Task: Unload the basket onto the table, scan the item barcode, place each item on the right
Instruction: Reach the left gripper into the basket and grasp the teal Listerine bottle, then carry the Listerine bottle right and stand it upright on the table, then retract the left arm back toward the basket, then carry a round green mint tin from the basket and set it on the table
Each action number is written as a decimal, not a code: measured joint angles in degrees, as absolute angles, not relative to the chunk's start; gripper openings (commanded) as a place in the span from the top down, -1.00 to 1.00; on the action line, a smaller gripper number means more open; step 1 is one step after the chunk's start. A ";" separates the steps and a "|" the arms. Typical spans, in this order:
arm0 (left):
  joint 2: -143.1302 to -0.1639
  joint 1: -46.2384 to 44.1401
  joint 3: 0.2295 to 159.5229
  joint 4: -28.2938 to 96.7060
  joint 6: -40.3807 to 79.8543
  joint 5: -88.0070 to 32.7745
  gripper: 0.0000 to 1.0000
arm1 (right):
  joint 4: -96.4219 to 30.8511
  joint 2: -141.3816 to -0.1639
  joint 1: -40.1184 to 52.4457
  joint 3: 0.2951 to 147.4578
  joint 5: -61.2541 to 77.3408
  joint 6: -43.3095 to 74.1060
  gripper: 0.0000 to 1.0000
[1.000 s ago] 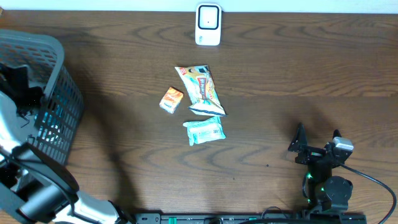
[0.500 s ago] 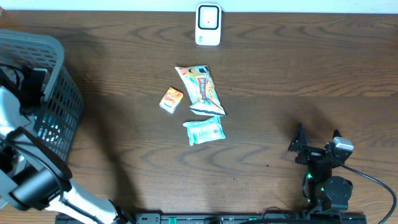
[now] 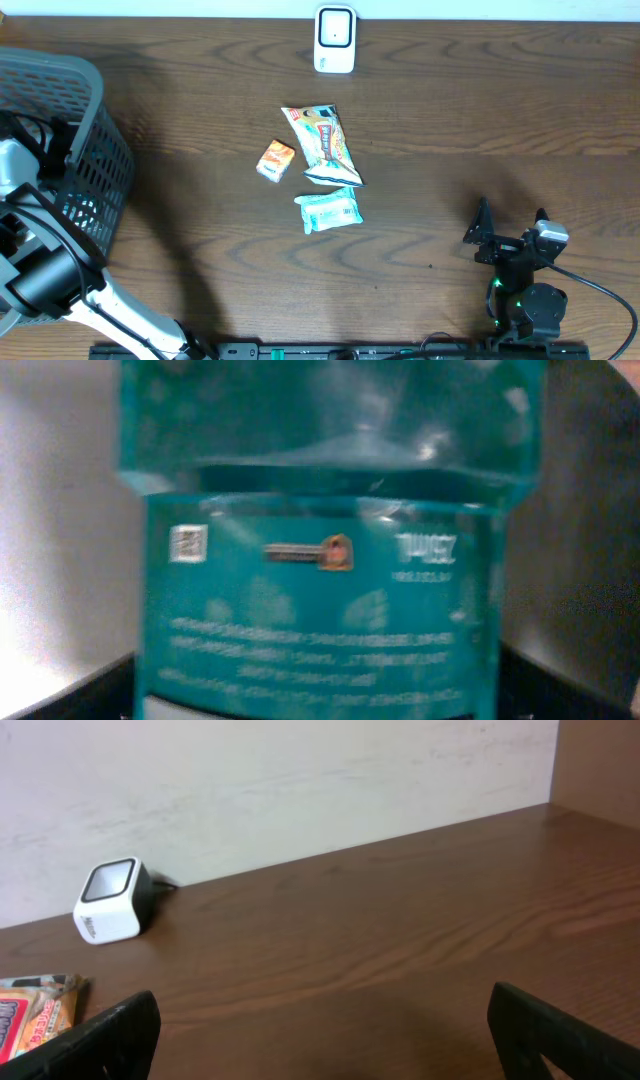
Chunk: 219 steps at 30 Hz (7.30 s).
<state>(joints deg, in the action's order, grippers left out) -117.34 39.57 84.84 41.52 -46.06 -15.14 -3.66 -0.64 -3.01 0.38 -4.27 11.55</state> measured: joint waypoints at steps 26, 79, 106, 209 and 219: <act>-96.99 43.03 85.65 39.22 -28.69 -14.92 -0.06 | -3.64 -0.64 -3.01 0.38 -4.27 11.53 -0.99; -123.33 -42.68 86.46 21.96 45.23 -0.86 -0.07 | -3.64 -0.64 -3.01 0.38 -4.27 11.55 -0.98; -122.91 -48.88 86.46 21.91 42.59 8.21 -0.96 | -3.66 -0.64 -3.01 0.38 -4.27 11.55 -0.99; -95.83 47.03 79.00 51.37 46.46 -6.76 -0.31 | -3.66 -0.64 -3.01 0.38 -4.27 11.55 -0.98; -67.99 46.39 80.20 45.36 46.92 -17.98 -0.31 | -3.66 -0.64 -3.01 0.38 -4.27 11.55 -0.99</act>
